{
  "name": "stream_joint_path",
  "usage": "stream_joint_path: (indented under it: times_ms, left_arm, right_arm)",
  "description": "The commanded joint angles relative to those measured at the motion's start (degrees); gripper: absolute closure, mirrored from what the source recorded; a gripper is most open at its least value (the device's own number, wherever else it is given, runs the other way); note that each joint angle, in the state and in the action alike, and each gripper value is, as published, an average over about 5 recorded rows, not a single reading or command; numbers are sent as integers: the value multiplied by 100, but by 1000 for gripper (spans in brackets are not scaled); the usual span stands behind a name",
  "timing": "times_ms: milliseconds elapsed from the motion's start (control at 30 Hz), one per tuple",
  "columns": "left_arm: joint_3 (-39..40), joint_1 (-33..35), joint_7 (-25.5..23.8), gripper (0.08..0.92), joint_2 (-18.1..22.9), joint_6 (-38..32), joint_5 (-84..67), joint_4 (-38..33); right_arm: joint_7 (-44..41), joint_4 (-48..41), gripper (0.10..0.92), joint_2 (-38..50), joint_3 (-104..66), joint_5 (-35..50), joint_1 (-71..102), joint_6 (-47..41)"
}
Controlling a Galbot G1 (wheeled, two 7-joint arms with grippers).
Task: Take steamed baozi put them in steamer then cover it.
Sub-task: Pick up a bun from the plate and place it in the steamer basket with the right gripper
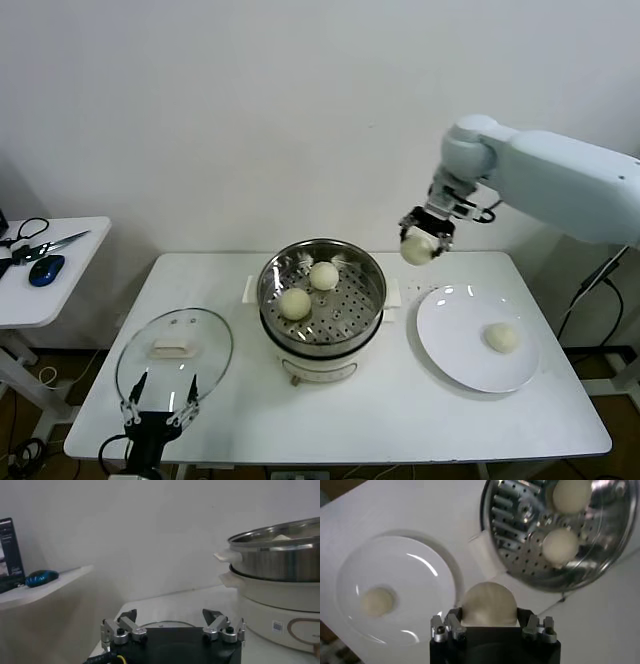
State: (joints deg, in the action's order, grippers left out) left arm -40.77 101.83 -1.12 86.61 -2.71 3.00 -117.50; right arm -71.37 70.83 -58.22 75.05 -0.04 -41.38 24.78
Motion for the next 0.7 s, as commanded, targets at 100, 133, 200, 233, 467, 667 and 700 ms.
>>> stream_joint_path:
  times_ms: [100, 133, 200, 233, 467, 667, 700]
  left_arm:
    - [12, -100, 3, 177, -58, 61, -28, -25]
    - [11, -100, 2, 177, -62, 63, -28, -25]
    - [3, -97, 1, 177, -67, 65, -32, -21]
    - [-3, -95, 1, 177, -69, 64, -37, -18]
    - [-37, -73, 1, 177, -85, 43, -69, 58]
    - [-32, -76, 12, 177, -77, 39, -85, 124]
    - [-30, -84, 16, 177, -78, 43, -88, 134]
  right_arm:
    - [-132, 181, 321, -1767, -361, -569, 418, 667]
    - [-131, 184, 321, -1830, -369, -639, 533, 682]
    - [-133, 206, 321, -1919, -357, -757, 739, 712]
    - [-136, 229, 321, -1940, -336, -793, 823, 725]
    - [-192, 522, 321, -1905, -179, -898, 1211, 718]
    - [-227, 746, 315, -1778, -47, -849, 1349, 627]
    - [-230, 752, 314, -1765, -44, -850, 1380, 610]
